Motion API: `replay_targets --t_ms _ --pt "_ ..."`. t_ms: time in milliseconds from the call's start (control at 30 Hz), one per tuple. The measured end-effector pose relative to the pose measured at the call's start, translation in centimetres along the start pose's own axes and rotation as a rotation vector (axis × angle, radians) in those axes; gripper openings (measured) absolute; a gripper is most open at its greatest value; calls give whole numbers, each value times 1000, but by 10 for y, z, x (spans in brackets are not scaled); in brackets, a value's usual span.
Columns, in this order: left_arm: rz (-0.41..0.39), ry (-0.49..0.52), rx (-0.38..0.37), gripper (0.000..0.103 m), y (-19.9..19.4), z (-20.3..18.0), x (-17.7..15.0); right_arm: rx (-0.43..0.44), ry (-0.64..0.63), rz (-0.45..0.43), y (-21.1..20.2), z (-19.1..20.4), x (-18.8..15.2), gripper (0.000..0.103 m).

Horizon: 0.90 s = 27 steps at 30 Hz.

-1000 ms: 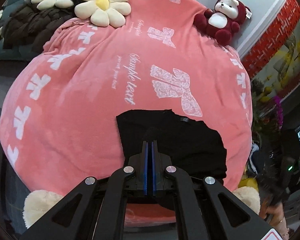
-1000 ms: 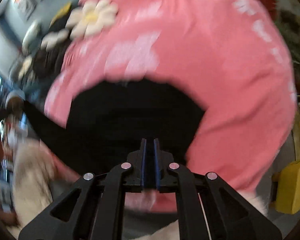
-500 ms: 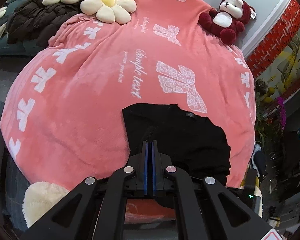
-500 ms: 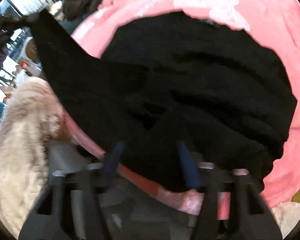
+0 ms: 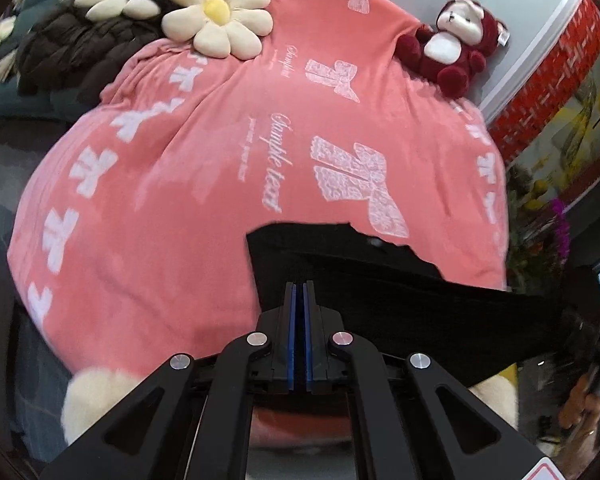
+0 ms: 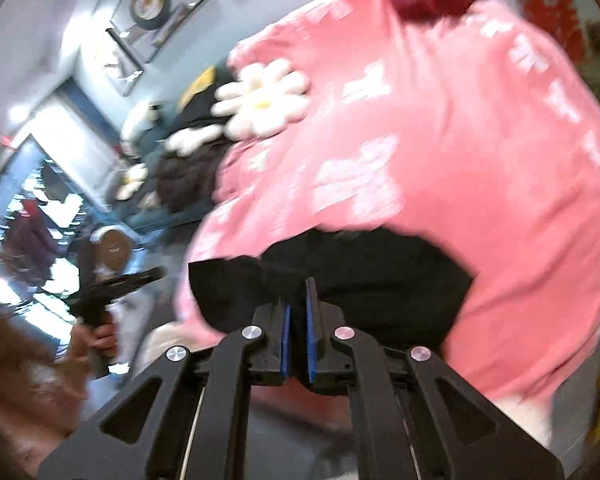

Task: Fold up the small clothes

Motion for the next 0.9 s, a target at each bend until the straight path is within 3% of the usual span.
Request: replay_targets --t_ms 100,200,233,267,333,367,433,500,633,667,700,733,767,833,900 --pt "-9 80 116 1 63 0 11 -195 -3 54 88 -69 -11 10" --pt "71 75 209 4 145 15 1 -420 67 169 155 -138 -48 12" --pt "114 50 204 4 160 20 -7 -441 109 185 159 -148 -55 12" --pt "143 31 203 4 166 23 -12 -395 177 150 154 -148 -57 12" --pt "170 -30 115 6 164 23 -21 -323 233 104 140 -143 -61 17" --pt "168 -55 79 9 160 23 -24 -324 228 90 132 -141 -65 32" --pt "160 -74 67 39 158 25 -28 -329 197 58 117 -137 -76 55" --pt "144 -76 70 39 164 26 -29 -338 165 56 113 -140 -82 57" --pt "209 -126 15 40 193 15 -36 -345 152 81 120 -133 -87 60" --pt "223 -142 -15 38 199 9 -39 -351 146 86 116 -135 -85 64" --pt "234 -152 -38 9 203 6 -40 -356 132 97 120 -134 -87 65" --pt "244 -146 -58 1 205 0 -41 -358 119 105 121 -133 -91 65" --pt "224 -132 -72 1 201 -5 -37 -358 107 109 121 -132 -94 65" --pt "106 -101 -71 1 179 -10 -15 -348 93 104 119 -129 -93 65" --pt "25 -127 -45 1 163 0 5 -341 101 94 120 -131 -92 69"
Point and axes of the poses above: each gripper's, at about its wrist camera, not at the fingertips, and y roughly the way its jaws point, z to its left, x to its top, the point moved 7 cm from there along y, roughly the way its jaws point, and after that the axes turned 10 degrees about -z, right-handed, at the moved point
